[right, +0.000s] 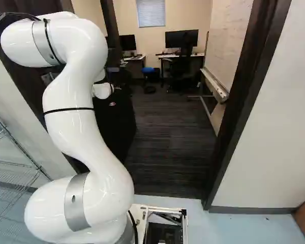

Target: Open the door and move inside

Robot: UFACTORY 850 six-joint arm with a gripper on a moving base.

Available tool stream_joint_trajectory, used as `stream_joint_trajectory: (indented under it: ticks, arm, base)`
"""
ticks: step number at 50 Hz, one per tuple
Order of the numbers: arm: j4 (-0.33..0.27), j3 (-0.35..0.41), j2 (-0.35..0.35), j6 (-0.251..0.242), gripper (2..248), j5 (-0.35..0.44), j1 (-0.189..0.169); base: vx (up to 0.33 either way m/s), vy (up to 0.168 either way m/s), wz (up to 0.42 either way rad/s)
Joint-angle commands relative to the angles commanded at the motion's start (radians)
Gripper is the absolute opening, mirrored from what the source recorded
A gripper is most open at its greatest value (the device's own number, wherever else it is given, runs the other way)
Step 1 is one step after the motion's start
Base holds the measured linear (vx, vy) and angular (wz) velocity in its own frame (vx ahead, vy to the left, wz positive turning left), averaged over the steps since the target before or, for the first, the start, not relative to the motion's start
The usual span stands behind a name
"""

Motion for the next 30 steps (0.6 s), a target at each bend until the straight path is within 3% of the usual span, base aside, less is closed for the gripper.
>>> stream_joint_trajectory:
  ticks: [30]
  arm:
    - [-0.059, -0.049, -0.037, 0.000, 247, 0.000, 0.023]
  base:
    - [0.000, 0.000, 0.000]
